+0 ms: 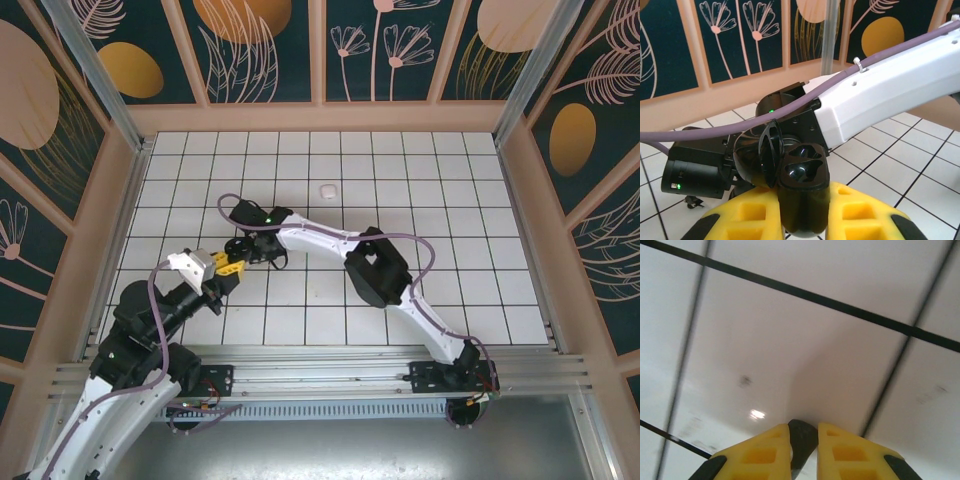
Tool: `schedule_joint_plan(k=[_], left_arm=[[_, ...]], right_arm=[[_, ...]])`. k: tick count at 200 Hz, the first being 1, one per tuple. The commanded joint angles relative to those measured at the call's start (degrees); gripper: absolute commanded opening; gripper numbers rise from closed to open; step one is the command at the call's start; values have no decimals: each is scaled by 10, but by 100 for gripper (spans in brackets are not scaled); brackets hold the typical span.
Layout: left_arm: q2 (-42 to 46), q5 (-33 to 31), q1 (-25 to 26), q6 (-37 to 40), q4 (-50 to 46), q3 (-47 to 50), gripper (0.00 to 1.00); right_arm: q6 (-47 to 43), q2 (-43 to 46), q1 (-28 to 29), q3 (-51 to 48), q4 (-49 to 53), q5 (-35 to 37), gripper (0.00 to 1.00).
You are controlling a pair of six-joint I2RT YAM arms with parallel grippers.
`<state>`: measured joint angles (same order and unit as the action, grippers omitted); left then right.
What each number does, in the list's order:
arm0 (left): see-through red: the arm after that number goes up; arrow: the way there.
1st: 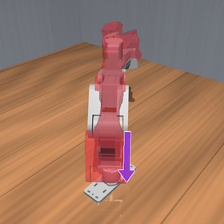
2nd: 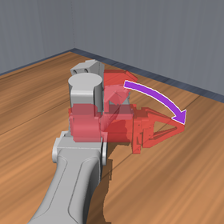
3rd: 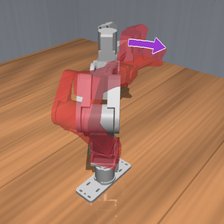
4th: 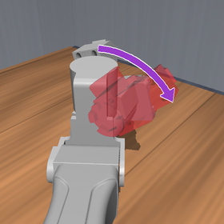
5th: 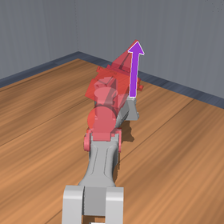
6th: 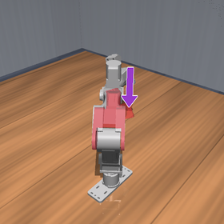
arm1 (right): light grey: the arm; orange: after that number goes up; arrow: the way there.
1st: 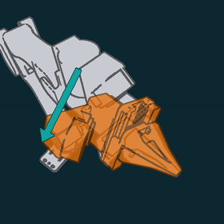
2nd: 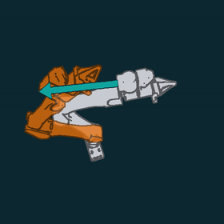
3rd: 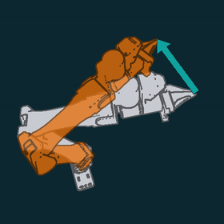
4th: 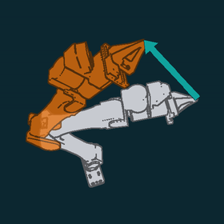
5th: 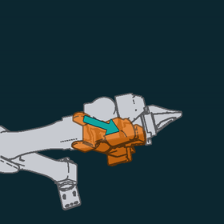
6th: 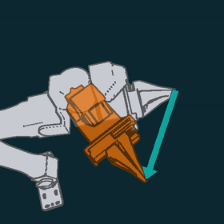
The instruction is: Insert the wireless bluetooth earbuds into the charging case
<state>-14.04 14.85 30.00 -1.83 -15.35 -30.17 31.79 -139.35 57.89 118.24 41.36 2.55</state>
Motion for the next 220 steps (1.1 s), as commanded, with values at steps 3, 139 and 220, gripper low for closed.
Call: schedule_joint_plan(k=[3, 139, 220], left_arm=[[-5, 33, 2, -24, 56, 6, 0], [-120, 177, 2, -92, 318, 85, 0], [-255, 211, 3, -174, 486, 90, 0]], right_arm=[[-10, 102, -19, -87, -30, 56, 14], [-98, 589, -59, -476, -295, 97, 12], [-196, 755, -18, -586, -429, 10, 12]])
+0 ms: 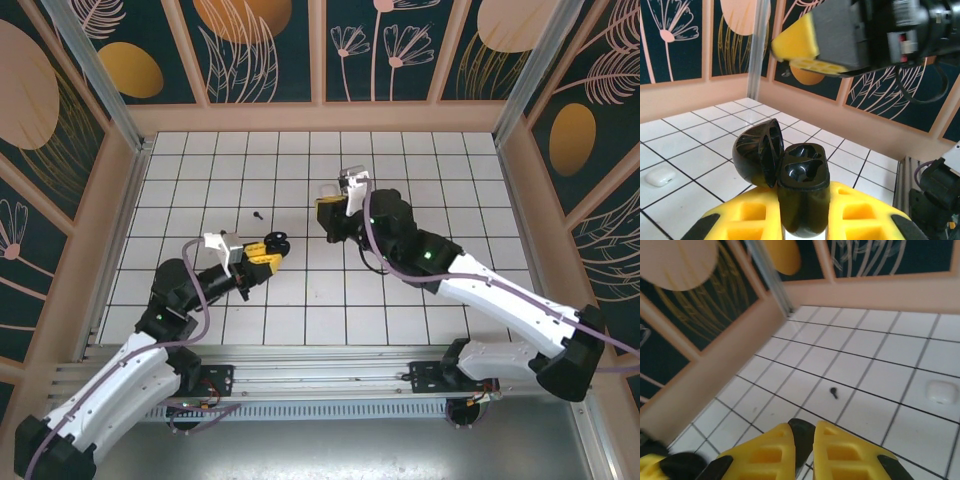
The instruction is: Insert the wireless bluetooth earbuds into the charging case
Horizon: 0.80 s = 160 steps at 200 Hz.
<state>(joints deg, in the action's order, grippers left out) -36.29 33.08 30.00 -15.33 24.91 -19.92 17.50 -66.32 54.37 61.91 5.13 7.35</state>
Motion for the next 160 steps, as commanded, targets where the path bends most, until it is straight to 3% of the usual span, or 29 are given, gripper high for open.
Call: schedule_joint_plan(k=[1, 65, 160], left_arm=[[-34, 30, 3, -40, 84, -13, 0], [-83, 48, 9, -60, 132, -28, 0], [-88, 71, 16, -71, 156, -30, 0]], right_arm=[[-55, 25, 18, -22, -67, -39, 11], [-141, 27, 71, -17, -74, -60, 12], [-187, -25, 75, 10, -71, -120, 12]])
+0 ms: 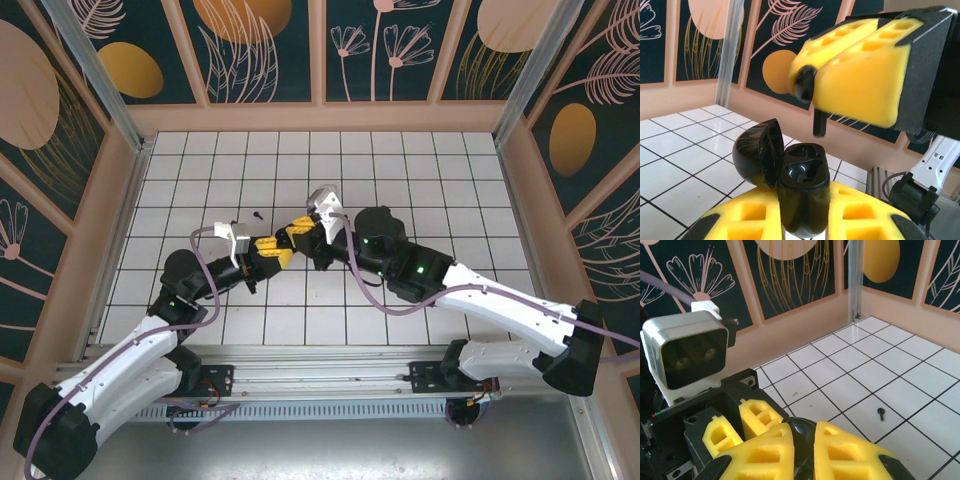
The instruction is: Insert the wireless bluetooth earbuds into the charging case
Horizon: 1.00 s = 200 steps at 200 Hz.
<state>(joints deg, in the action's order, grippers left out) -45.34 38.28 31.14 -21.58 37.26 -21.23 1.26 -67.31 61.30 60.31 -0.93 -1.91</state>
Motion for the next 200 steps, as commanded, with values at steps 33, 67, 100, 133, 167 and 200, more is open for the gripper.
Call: schedule_joint_plan(k=[33, 67, 100, 133, 167, 200], left_arm=[[6, 22, 4, -4, 29, -17, 0], [9, 22, 4, 0, 26, -18, 0], [16, 16, 4, 9, 17, -17, 0], [21, 13, 4, 15, 13, -16, 0], [19, 14, 4, 14, 15, -17, 0], [21, 15, 4, 14, 14, -16, 0]], right_arm=[[-33, -33, 4, 43, 10, -37, 12], [-36, -38, 6, 45, 19, -42, 11], [-39, -36, 6, 46, 37, -50, 11], [-42, -26, 5, 47, 54, -62, 11], [-46, -20, 5, 50, 62, -75, 11], [-57, -21, 5, 59, 83, -80, 11]])
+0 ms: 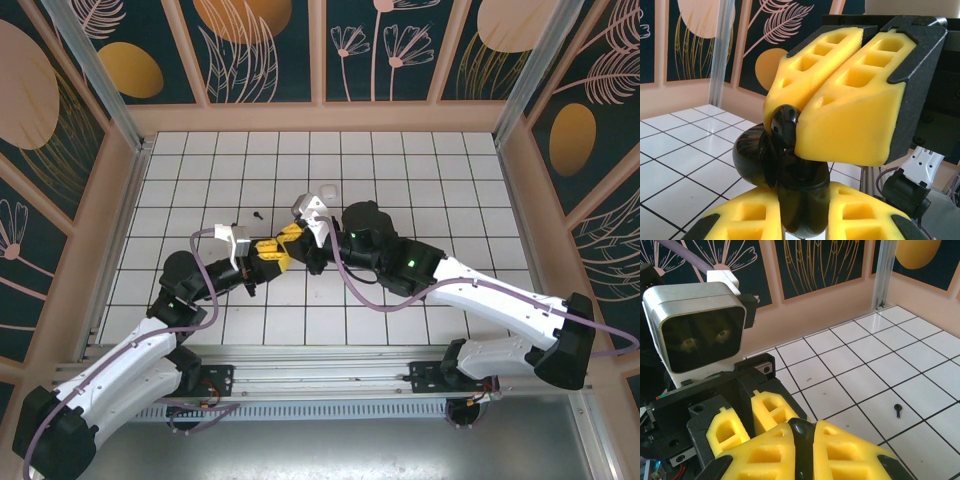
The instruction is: Insert the wireless bluetooth earbuds into the charging case
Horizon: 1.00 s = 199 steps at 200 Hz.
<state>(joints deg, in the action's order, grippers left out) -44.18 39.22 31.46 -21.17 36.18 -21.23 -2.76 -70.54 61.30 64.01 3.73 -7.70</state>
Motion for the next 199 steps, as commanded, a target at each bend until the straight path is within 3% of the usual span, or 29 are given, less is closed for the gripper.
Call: schedule_joint_plan(k=[1, 147, 180, 199], left_arm=[[9, 5, 1, 10, 25, -15, 0], [10, 10, 1, 3, 30, -15, 0], [9, 9, 1, 1, 31, -13, 0], [9, 9, 1, 1, 30, -12, 0]], right_arm=[[-17, 11, 5, 23, 38, -22, 11], [-20, -11, 3, 51, 96, -94, 15], [-9, -30, 1, 72, 109, -90, 23], [1, -33, -1, 81, 113, -80, 33]])
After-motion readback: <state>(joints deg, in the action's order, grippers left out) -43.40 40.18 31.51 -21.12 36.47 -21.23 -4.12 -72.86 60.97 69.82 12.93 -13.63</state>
